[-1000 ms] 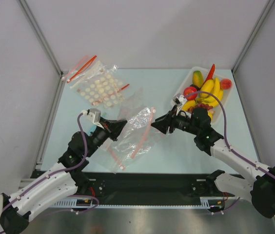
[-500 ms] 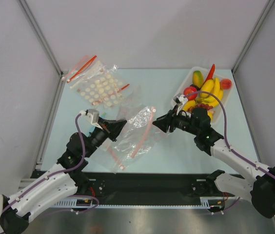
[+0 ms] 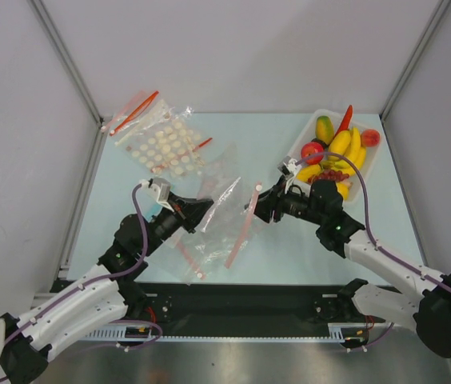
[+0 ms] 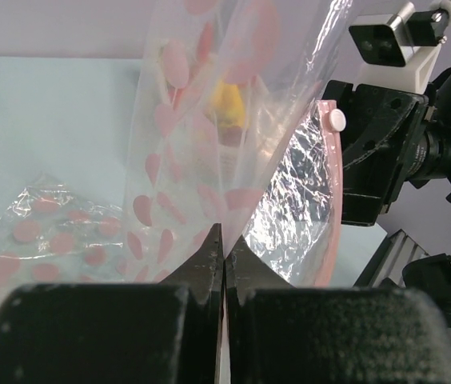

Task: Place the food in the zip-top bag and seal the zipper
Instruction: Adjust the zipper food storage bag at the center of the board.

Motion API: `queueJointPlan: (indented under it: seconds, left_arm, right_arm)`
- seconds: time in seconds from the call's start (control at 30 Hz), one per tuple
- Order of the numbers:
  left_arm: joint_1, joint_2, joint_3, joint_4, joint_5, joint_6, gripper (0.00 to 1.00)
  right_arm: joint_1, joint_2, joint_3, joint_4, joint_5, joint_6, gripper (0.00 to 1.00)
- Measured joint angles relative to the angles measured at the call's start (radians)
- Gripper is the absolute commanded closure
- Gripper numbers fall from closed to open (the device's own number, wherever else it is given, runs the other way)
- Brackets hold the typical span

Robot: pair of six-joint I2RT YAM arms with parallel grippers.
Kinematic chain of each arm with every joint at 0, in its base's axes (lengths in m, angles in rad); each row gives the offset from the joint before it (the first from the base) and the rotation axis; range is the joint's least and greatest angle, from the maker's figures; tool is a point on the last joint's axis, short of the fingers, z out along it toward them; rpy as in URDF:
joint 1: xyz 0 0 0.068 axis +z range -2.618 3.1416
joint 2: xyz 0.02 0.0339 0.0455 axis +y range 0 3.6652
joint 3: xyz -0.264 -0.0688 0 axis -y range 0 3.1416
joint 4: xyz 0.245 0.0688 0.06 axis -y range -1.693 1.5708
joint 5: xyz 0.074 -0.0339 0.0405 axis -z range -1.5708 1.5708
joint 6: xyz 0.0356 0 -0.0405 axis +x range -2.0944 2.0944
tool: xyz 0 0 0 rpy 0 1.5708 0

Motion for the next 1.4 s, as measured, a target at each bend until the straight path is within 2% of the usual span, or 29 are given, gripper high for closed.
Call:
queueJointPlan:
  seconds: [0.27,0.63,1.4]
  left_arm:
    - [0.000,0.012,0.000,-0.005,0.000,0.000,1.00]
    - [0.002,-0.075,0.000,-0.061,-0.143,-0.010,1.00]
    - [0.002,-0.076,0.000,-0.063,-0.152,-0.016,1.00]
  right_arm:
    - [0.016,-0.018,0.000,0.019,-0.029,-0.014,0.55]
    - [0.019,-0.023,0.000,0.019,-0.048,-0.030,0.53]
    - [0.021,-0.024,-0.002,0.019,-0.052,-0.031,0.53]
